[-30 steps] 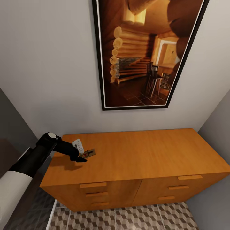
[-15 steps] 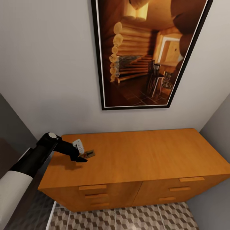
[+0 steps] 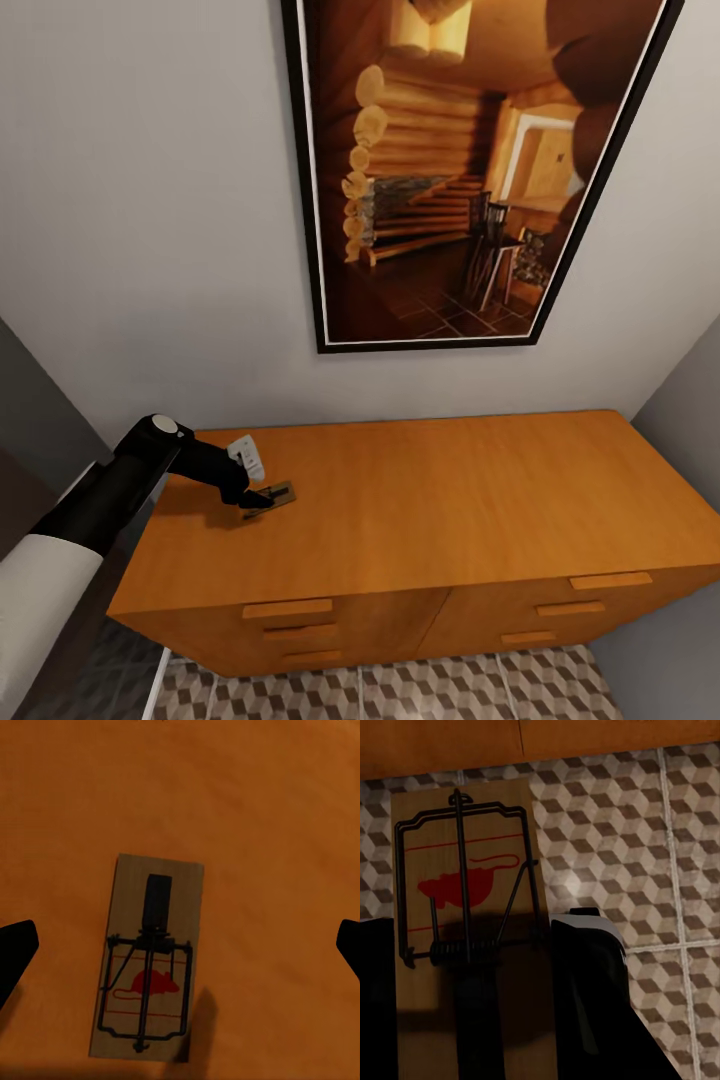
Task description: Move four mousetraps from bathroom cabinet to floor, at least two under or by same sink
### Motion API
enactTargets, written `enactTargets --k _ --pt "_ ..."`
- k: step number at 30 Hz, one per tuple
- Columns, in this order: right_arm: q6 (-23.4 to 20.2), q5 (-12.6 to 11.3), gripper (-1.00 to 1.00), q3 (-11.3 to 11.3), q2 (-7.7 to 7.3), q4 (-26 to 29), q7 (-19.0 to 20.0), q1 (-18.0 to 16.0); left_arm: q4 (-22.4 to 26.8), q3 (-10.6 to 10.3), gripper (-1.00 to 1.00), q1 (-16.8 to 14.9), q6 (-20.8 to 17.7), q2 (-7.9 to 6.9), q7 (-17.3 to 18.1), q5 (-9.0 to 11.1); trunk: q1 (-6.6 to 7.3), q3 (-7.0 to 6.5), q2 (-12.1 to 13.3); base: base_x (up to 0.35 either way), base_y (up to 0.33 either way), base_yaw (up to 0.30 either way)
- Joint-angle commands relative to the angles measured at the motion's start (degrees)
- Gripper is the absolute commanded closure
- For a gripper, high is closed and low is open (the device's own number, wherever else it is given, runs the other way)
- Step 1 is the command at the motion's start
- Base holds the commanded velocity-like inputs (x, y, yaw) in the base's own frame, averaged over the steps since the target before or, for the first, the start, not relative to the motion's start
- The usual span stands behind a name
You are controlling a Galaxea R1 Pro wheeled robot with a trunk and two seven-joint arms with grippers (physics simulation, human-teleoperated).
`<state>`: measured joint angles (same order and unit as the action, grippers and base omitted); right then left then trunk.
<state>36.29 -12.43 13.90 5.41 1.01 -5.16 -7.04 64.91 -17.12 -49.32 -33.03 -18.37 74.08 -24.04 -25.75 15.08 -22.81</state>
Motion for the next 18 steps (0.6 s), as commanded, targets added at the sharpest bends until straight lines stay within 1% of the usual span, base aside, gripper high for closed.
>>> enactTargets --k 1,9,18 --pt "0.18 -0.49 1.00 0.50 0.00 -0.04 -0.12 -0.05 0.08 -0.09 -1.00 -0.06 -0.58 -0.03 0.28 -0.21 -0.03 0.11 -0.11 0.004 0.000 0.000" --pt "0.18 -0.49 1.00 0.51 -0.04 -0.04 -0.12 0.00 0.10 -0.10 -1.00 -0.07 -0.60 0.00 0.28 -0.22 -0.03 0.18 -0.11 0.001 0.000 0.000" --pt "0.18 -0.49 1.00 0.51 -0.05 -0.04 -0.12 -0.02 0.05 -0.10 -1.00 -0.06 -0.57 0.02 0.28 -0.22 -0.03 0.70 -0.11 0.000 0.000 0.000"
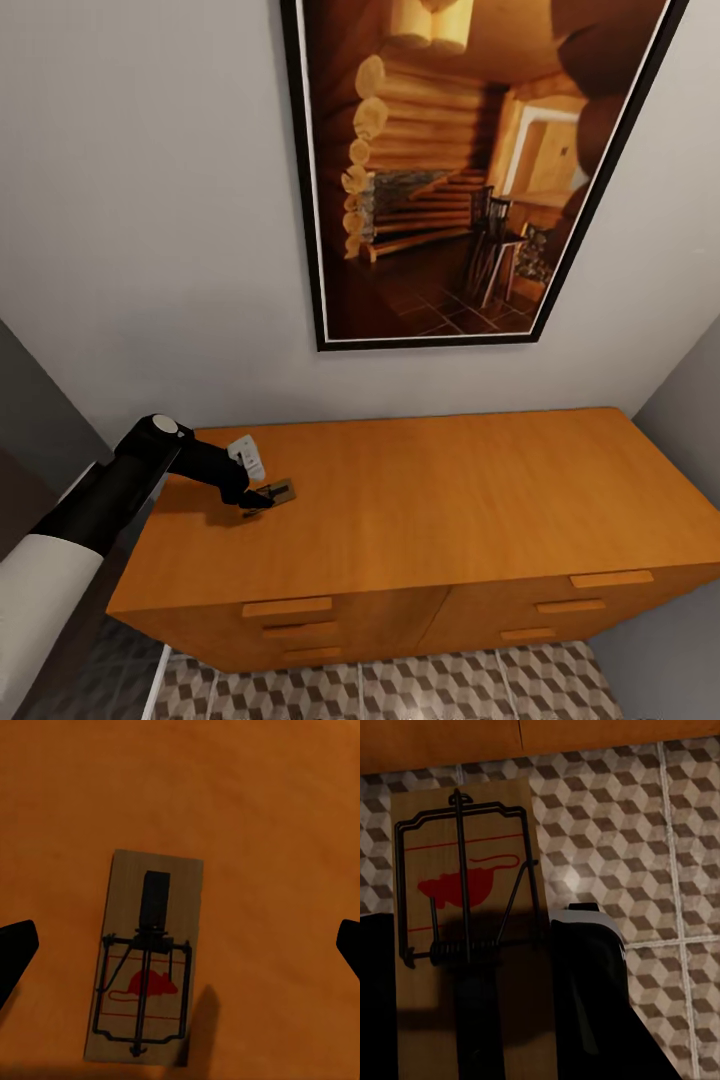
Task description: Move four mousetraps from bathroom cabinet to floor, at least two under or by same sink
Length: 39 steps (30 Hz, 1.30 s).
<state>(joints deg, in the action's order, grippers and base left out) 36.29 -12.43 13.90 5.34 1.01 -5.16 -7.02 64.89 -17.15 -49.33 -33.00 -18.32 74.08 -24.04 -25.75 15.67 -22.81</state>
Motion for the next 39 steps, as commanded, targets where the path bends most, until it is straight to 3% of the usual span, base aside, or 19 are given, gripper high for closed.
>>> enactTargets --k 1,39 --pt "0.18 -0.49 1.00 0.51 0.02 -0.04 -0.12 -0.03 0.07 -0.08 -1.00 -0.06 -0.59 -0.04 0.28 -0.21 -0.03 0.18 -0.11 0.000 0.000 0.000" --pt "0.18 -0.49 1.00 0.50 0.02 -0.04 -0.12 -0.02 -2.25 -0.15 -1.00 -0.07 -0.39 -0.05 0.19 -0.39 -0.03 3.15 -0.11 0.000 0.000 0.000"
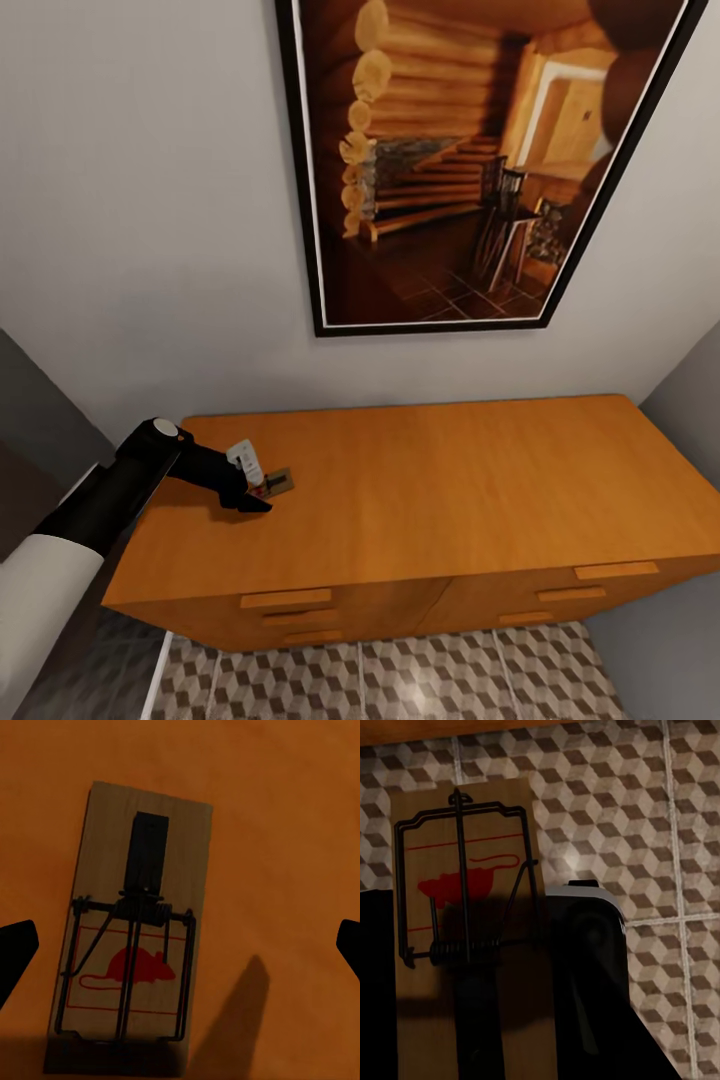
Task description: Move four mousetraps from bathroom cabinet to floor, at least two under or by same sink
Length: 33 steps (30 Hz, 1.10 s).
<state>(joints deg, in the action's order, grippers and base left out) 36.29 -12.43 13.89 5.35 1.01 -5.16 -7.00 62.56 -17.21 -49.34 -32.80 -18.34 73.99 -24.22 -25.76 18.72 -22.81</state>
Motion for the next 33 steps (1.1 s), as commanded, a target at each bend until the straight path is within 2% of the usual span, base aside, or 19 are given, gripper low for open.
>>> enactTargets --k 1,18,33 --pt "0.18 -0.49 1.00 0.51 0.02 -0.04 -0.11 -0.04 0.04 -0.07 -1.00 -0.06 -0.60 -0.03 0.27 -0.21 -0.03 0.18 -0.11 0.000 0.000 0.000" --pt "0.18 -0.49 1.00 0.52 0.10 -0.04 -0.11 -0.03 -0.16 -0.10 -1.00 -0.06 -0.60 -0.03 0.27 -0.21 -0.03 1.42 -0.11 0.000 0.000 0.000" --pt "0.18 -0.49 1.00 0.52 0.12 -0.04 -0.10 -0.04 -0.93 -0.10 -1.00 -0.06 -0.60 -0.03 0.27 -0.21 -0.03 1.53 -0.11 0.000 0.000 0.000"
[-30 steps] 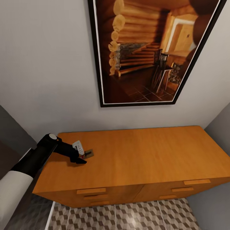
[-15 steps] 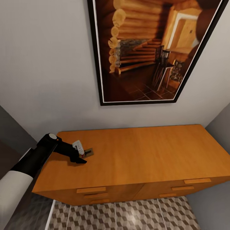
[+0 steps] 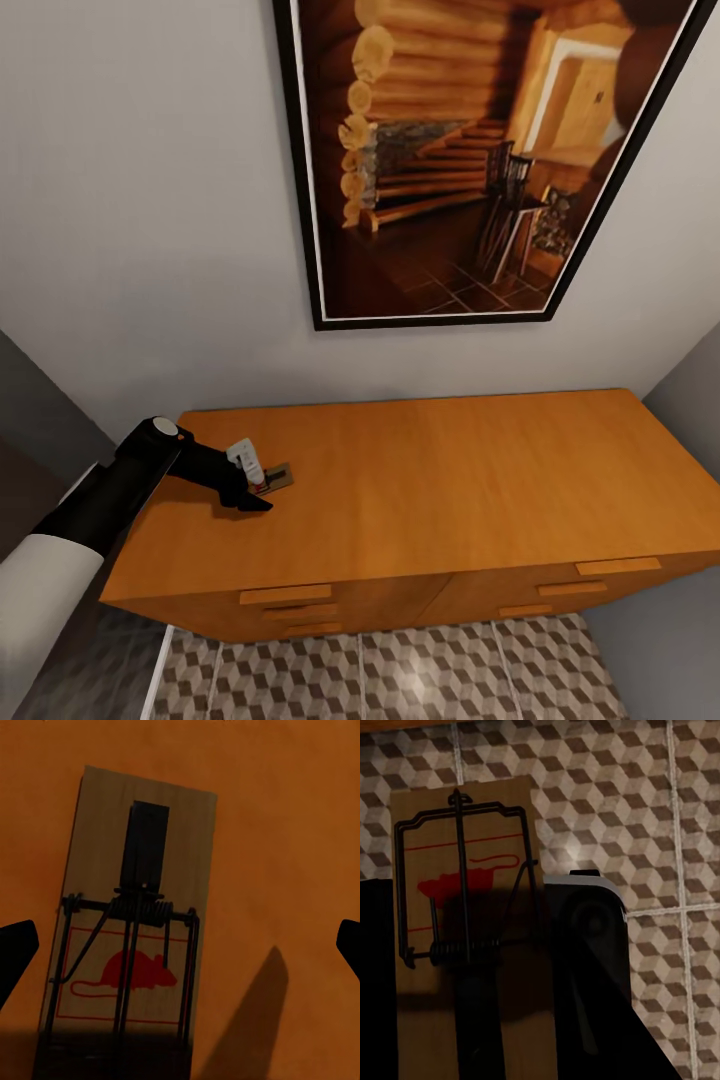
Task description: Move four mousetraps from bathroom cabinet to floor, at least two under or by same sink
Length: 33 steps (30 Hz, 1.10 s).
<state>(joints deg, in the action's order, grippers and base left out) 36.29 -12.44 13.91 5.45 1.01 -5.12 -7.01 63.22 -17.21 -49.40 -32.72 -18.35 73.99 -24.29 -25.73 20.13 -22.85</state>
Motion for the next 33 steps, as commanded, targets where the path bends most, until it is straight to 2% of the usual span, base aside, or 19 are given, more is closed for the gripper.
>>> enactTargets --k 1,23,24,33 --pt "0.18 -0.48 1.00 0.51 0.03 -0.04 -0.12 -0.05 -1.68 -0.10 -1.00 0.00 -0.68 -0.02 0.27 -0.15 -0.05 0.11 -0.07 0.000 0.000 0.000" --pt "0.18 -0.48 1.00 0.51 0.00 -0.04 -0.06 -0.05 -2.43 -0.10 -1.00 0.00 -0.63 -0.06 0.27 -0.15 -0.05 0.11 -0.07 0.000 0.000 0.000" --pt "0.18 -0.48 1.00 0.51 0.00 -0.04 -0.06 -0.04 -2.43 -0.10 1.00 0.00 -0.57 -0.08 0.27 -0.15 -0.05 0.11 -0.07 0.000 0.000 0.000" --pt "0.18 -0.48 1.00 0.51 0.02 -0.04 -0.06 -0.03 -2.70 -0.10 1.00 0.00 0.08 -0.02 0.27 -0.16 -0.05 0.11 -0.07 0.000 0.000 0.000"
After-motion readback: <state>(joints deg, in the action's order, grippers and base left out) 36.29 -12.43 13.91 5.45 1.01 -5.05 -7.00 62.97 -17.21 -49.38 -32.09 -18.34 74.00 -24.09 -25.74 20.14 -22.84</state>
